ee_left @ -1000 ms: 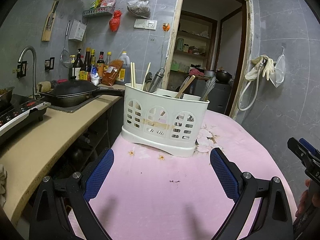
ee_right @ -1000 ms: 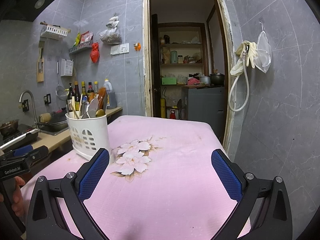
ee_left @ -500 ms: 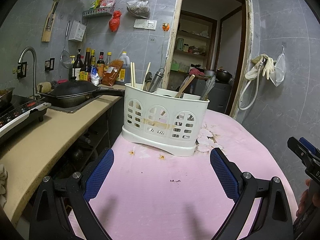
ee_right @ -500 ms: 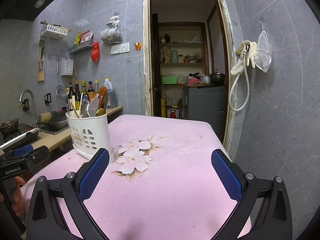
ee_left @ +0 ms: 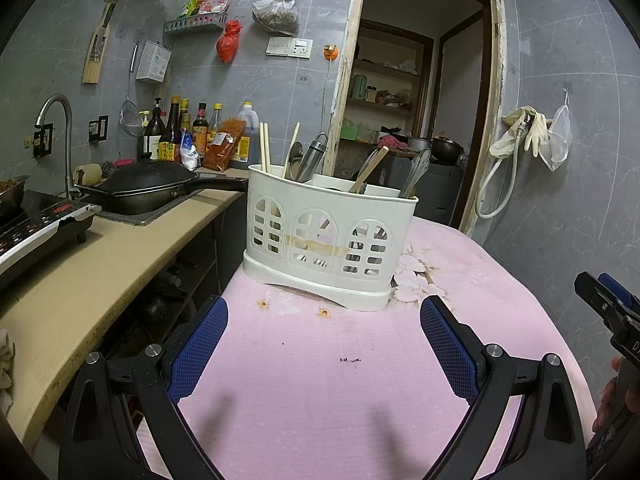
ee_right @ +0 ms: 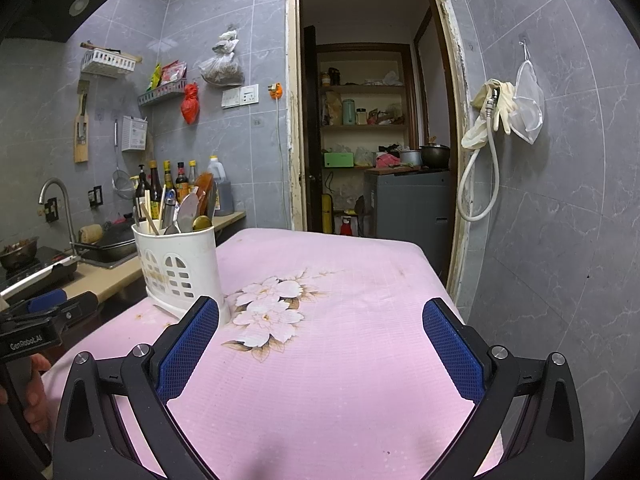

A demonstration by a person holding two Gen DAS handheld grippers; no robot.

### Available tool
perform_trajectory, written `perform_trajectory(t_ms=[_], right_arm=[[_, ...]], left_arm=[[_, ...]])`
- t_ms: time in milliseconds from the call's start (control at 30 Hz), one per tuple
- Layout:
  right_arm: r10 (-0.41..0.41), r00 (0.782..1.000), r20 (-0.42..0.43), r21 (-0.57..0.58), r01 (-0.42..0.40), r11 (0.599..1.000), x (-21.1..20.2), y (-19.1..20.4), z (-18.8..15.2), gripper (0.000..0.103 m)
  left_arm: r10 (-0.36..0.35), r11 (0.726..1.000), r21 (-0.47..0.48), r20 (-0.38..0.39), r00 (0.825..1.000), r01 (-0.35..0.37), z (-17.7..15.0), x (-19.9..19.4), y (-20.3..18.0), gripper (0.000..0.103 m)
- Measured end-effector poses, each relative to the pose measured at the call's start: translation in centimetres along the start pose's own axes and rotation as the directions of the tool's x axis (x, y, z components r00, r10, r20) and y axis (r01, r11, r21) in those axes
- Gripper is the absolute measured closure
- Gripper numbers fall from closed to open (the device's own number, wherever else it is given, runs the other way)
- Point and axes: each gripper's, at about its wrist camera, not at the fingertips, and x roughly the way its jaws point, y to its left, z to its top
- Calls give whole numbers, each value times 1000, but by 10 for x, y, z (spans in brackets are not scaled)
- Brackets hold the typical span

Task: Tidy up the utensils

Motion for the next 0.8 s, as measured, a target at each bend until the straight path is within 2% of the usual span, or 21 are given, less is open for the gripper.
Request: perform_trajectory(t_ms=[800], right_arm=[[4, 1000, -7, 0, -4, 1000, 0, 4, 0, 0]], left_arm=[[-2, 1000, 8, -4, 1000, 2, -1, 2, -1, 9]])
